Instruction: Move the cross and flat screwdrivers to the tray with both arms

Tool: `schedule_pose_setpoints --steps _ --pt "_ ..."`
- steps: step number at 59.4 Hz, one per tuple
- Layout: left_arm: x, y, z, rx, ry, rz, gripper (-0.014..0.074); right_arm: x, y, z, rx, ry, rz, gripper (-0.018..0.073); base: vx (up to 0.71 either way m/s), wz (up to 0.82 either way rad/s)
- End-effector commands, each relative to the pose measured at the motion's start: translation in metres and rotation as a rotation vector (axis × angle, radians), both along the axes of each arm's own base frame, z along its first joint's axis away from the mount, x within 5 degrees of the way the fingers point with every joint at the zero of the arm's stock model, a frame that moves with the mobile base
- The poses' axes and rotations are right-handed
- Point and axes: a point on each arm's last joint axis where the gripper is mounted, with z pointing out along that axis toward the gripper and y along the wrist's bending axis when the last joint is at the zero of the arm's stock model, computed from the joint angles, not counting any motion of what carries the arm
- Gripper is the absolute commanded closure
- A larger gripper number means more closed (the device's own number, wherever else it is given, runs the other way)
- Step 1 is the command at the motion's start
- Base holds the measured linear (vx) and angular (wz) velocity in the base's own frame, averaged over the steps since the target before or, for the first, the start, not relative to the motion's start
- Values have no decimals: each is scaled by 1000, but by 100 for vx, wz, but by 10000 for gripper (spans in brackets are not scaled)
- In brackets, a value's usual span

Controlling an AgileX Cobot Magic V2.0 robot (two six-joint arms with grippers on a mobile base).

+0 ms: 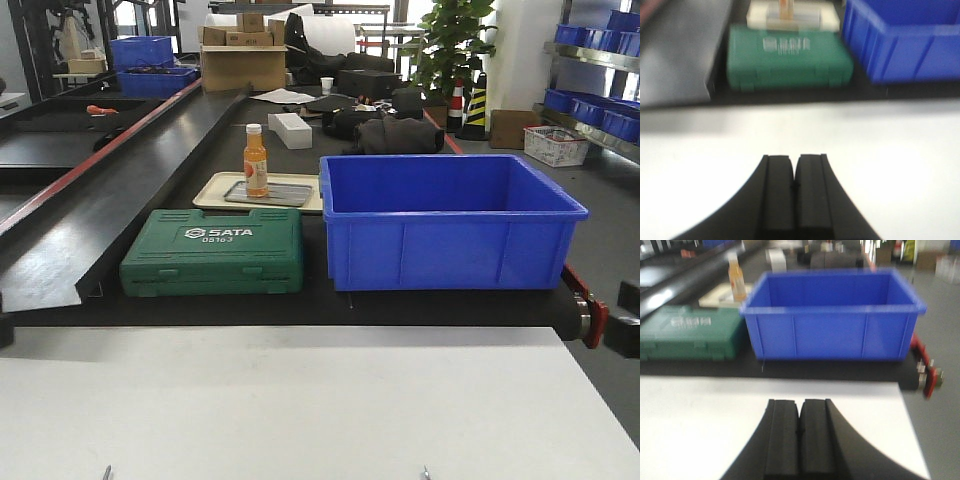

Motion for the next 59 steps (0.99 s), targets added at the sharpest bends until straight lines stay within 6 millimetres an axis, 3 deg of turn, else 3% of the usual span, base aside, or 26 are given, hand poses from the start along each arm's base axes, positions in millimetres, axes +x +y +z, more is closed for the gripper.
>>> schedule_pose_setpoints --steps 1,7,17,34,41,47,59 --pt "18 -3 -5 -8 46 -5 602 16 3 1 44 14 0 567 0 0" --pt "34 -5 -32 3 198 -19 593 27 4 -18 23 144 4 561 0 0" --pt "49 -6 -50 8 262 -18 519 36 6 -35 10 259 14 482 0 0" --pt "57 -8 -69 1 353 -17 178 36 9 -49 52 390 23 95 0 0" --pt "61 -10 -83 -85 455 22 73 36 12 -59 54 483 55 -6 0 0" --pt "62 -12 -100 -87 574 16 34 38 19 -70 97 571 104 -31 0 0" --pt "68 -13 -140 -41 796 -13 38 48 40 -94 109 702 228 -6 0 0"
